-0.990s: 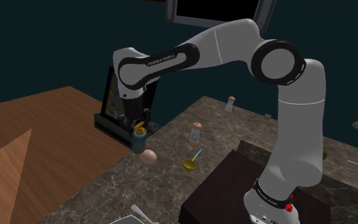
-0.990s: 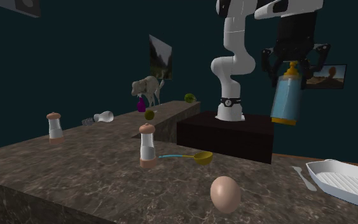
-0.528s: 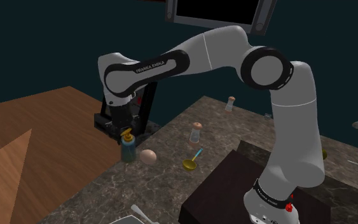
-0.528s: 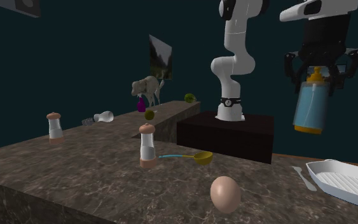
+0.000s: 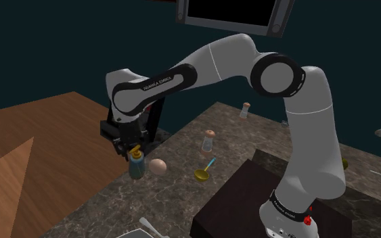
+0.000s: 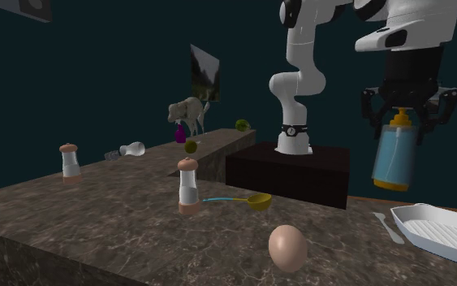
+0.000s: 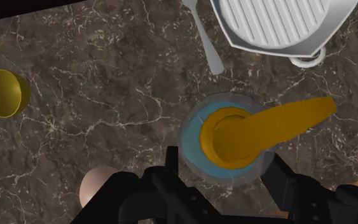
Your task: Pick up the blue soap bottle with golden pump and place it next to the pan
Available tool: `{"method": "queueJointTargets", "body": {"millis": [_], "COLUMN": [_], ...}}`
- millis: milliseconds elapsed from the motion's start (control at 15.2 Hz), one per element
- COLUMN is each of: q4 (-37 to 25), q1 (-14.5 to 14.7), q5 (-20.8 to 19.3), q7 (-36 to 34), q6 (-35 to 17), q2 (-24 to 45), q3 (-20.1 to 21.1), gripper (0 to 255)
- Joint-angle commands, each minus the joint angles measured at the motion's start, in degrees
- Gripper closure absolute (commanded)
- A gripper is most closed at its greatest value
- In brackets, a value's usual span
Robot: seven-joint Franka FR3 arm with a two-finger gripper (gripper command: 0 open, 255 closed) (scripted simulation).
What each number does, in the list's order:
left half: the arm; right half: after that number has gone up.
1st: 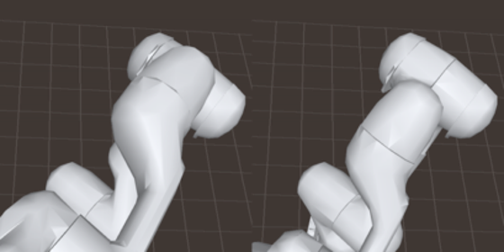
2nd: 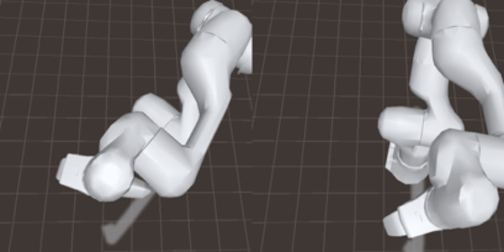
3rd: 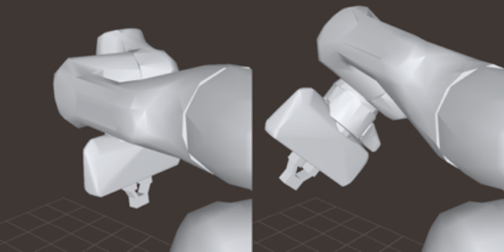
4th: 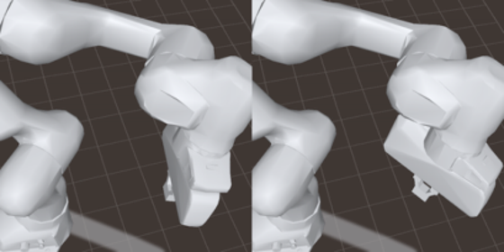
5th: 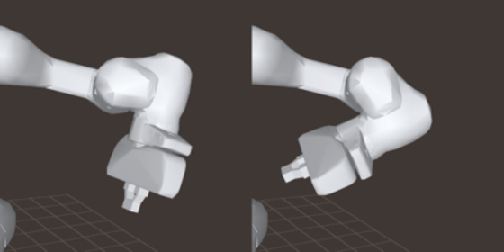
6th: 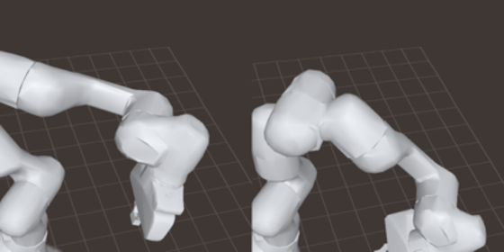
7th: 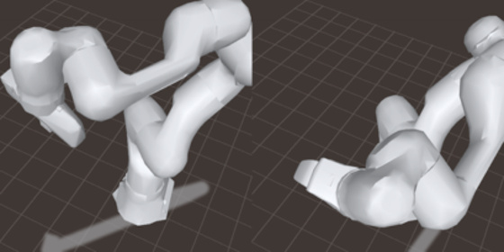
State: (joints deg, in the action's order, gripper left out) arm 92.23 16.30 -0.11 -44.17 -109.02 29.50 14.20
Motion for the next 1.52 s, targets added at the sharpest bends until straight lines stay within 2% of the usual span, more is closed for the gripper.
{"method": "queueJointTargets", "body": {"millis": [0, 1452], "q4": [0.8, 3.1], "q1": [0.0, 1.0], "q5": [-0.1, -1.9], "q7": [0.0, 0.2], "q6": [-1.4, -13.4], "q2": [0.6, 10.5], "q3": [-0.1, -1.4], "gripper": [255, 255]}}
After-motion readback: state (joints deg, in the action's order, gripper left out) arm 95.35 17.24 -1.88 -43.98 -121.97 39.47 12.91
